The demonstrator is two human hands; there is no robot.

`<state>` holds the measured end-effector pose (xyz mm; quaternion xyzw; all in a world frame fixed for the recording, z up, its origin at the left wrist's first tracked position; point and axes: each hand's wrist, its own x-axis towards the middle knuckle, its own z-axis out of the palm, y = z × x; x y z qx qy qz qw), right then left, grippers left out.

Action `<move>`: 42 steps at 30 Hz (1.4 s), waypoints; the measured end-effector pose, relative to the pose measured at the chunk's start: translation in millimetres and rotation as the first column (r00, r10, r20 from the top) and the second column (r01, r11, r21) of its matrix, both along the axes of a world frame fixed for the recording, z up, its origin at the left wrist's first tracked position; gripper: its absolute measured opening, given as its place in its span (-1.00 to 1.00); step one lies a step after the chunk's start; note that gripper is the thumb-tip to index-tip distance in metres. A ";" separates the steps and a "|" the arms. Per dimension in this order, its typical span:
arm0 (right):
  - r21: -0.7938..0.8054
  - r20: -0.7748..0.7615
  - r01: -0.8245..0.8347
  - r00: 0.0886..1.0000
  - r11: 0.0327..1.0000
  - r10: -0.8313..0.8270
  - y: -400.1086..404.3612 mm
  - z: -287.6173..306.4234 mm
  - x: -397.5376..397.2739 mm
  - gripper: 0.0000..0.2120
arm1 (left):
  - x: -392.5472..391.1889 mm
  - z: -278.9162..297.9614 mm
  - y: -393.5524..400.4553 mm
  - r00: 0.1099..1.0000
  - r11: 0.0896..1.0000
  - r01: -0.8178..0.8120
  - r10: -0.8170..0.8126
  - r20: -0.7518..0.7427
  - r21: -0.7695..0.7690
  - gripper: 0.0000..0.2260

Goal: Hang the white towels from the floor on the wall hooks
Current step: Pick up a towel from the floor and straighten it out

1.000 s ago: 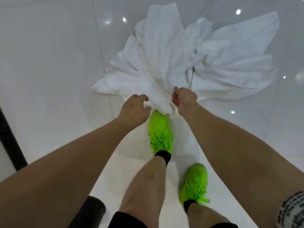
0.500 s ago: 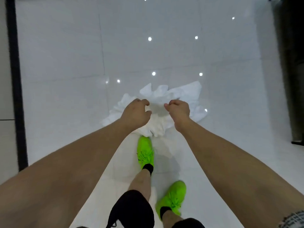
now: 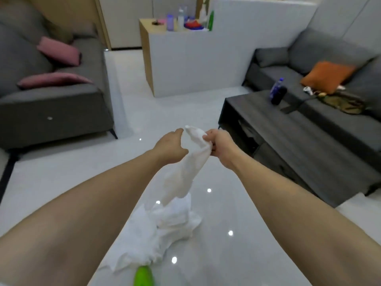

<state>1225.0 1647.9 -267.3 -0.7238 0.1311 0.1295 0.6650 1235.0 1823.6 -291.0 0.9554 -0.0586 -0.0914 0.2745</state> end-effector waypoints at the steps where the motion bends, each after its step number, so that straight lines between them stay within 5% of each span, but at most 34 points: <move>1: 0.012 0.044 0.008 0.999 1.000 -0.008 -19.9 25.2 -10.9 -0.88 | -7.3 23.4 -19.9 0.999 0.999 0.023 -0.022 0.025 -0.024 -0.30; 4: 0.057 0.166 0.063 0.983 0.996 -0.072 -80.9 94.0 -44.6 -0.92 | -24.9 86.3 -80.9 0.994 0.979 0.109 -0.105 0.029 -0.175 -0.38; 10: 0.089 0.289 0.246 0.921 0.965 -0.262 -201.6 173.0 -119.6 -0.81 | -65.7 167.1 -216.1 0.964 0.821 0.253 -0.261 0.059 -0.512 -0.93; 18: 0.221 0.314 0.425 0.821 0.878 -0.477 -316.6 208.1 -172.4 -0.91 | -83.0 208.2 -366.0 0.866 0.654 0.423 -0.495 0.069 -0.627 -0.70; 23: -0.074 0.373 0.567 0.779 0.821 -0.504 -390.2 212.6 -176.9 -0.88 | -61.7 229.0 -445.7 0.873 0.557 0.421 -0.462 0.155 -0.716 -0.89; 29: -0.222 0.405 0.505 0.826 0.834 -0.392 -459.4 223.8 -144.1 -0.69 | -18.2 264.1 -532.3 0.785 0.515 0.583 -0.557 0.271 -0.628 -0.92; 34: -0.306 0.491 0.665 0.723 0.681 -0.486 -506.2 242.4 -89.4 -0.63 | 20.6 282.5 -587.3 0.722 0.458 0.599 -0.664 0.195 -0.656 -0.86; 38: -0.188 0.517 0.718 0.653 0.671 -0.554 -543.0 248.9 -47.8 -0.45 | 64.8 272.2 -614.3 0.667 0.440 0.601 -0.736 0.116 -0.667 -0.63; 42: -0.107 0.509 0.735 0.619 0.670 -0.598 -576.3 250.9 -13.5 -0.39 | 104.5 248.5 -639.7 0.600 0.516 0.750 -0.794 0.099 -0.414 -0.70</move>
